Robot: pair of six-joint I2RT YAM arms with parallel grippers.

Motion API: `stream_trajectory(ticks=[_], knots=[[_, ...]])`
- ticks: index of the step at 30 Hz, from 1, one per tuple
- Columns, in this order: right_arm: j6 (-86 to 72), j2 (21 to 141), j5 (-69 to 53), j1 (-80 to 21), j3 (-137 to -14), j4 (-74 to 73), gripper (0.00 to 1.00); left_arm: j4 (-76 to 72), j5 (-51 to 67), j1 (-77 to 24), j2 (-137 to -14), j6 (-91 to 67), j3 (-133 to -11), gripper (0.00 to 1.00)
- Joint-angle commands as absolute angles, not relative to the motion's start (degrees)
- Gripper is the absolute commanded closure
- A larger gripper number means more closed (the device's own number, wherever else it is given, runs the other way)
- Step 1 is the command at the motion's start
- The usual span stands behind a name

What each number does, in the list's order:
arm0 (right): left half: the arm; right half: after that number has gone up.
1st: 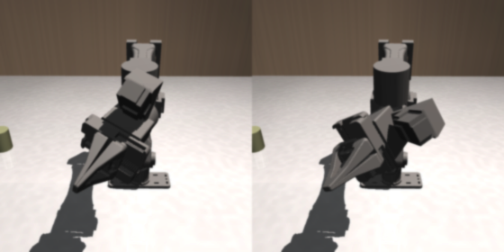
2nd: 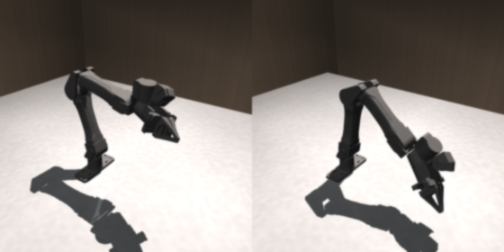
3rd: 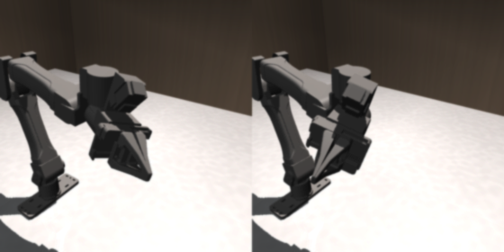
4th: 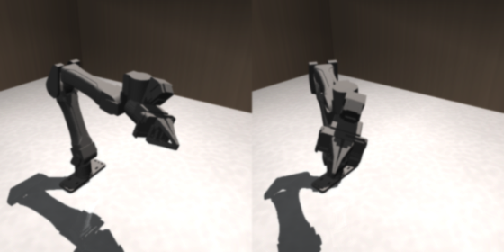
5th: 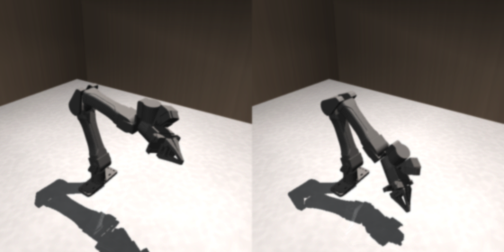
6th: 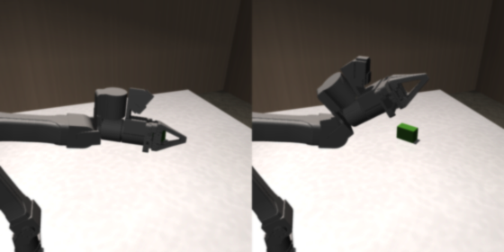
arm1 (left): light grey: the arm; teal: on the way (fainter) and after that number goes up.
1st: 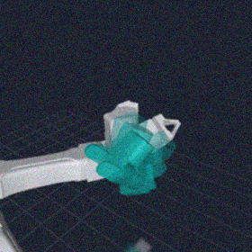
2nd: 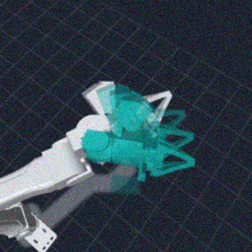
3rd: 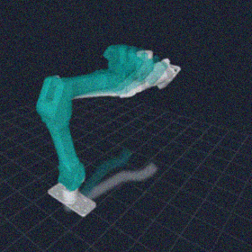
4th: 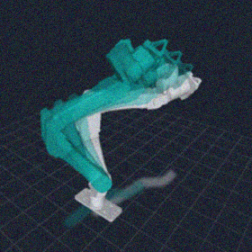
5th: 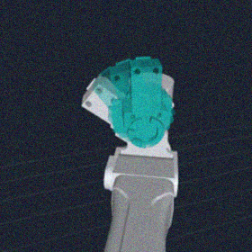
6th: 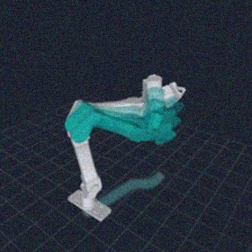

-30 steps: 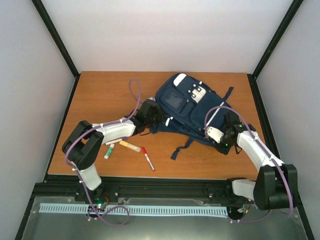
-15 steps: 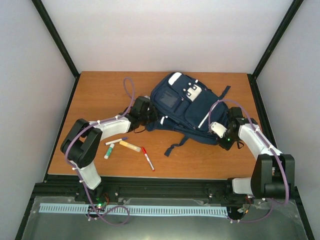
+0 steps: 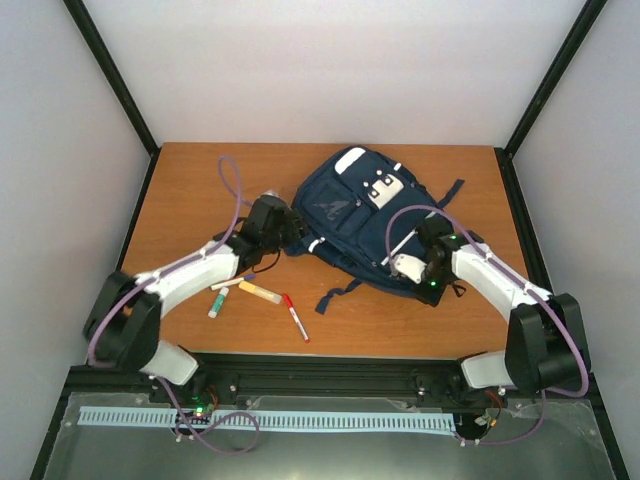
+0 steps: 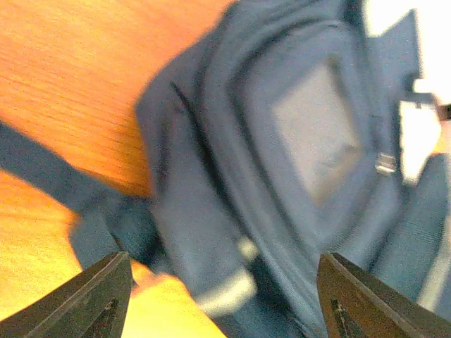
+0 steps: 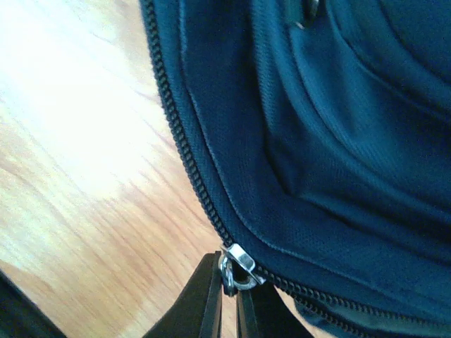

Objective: Pack the student bag
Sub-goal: Zip the student bag at the center of the board.

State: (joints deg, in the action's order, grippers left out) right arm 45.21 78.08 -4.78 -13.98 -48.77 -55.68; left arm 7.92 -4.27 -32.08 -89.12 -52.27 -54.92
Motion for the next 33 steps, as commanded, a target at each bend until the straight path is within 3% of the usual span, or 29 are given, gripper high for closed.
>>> stream_trajectory(ticks=[1,9,25,29,33], knots=[[39.4,80.5,-6.3,-22.1,-51.1,-57.7,0.97,13.6,-6.3,-37.8,-80.1,-60.2,-50.2,0.26],[31.2,88.8,-10.2,-36.0,-58.3,-56.3,0.97,6.2,-1.2,-49.1,-82.1,-70.2,-44.6,0.29],[31.6,85.4,-13.8,-37.4,-57.3,-58.0,0.97,-12.4,4.3,-52.4,-97.8,-75.1,-46.4,0.38],[32.4,85.8,-13.2,-37.3,-57.9,-61.4,0.97,-13.7,3.9,-52.4,-100.9,-75.2,-48.2,0.44],[33.2,85.3,-9.3,-37.4,-57.6,-64.8,0.97,-15.1,1.4,-52.4,-101.8,-76.5,-47.1,0.56]])
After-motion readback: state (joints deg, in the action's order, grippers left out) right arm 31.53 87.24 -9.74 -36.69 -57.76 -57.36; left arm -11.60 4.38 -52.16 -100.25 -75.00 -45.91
